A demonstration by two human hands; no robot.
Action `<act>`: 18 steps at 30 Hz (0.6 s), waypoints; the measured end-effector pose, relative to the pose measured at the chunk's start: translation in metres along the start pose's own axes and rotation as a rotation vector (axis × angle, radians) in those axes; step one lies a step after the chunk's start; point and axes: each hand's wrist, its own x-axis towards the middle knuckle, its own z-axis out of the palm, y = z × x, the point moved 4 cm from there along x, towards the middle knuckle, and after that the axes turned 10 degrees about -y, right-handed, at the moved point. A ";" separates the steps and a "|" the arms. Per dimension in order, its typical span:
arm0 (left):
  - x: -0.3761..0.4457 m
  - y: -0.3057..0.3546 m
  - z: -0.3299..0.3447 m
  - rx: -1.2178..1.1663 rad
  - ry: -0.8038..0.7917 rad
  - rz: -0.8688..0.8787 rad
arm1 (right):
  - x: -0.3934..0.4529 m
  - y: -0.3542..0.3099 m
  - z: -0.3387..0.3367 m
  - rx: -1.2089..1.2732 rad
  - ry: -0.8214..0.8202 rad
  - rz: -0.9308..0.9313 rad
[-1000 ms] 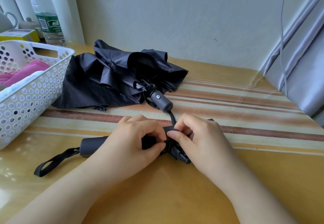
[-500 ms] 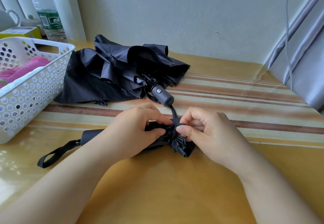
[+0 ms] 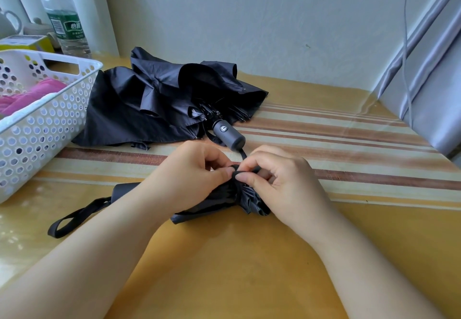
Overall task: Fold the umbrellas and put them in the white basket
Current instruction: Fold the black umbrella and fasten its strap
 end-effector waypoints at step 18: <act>-0.024 -0.012 -0.014 0.371 -0.161 -0.057 | 0.005 -0.005 0.004 -0.198 0.027 0.077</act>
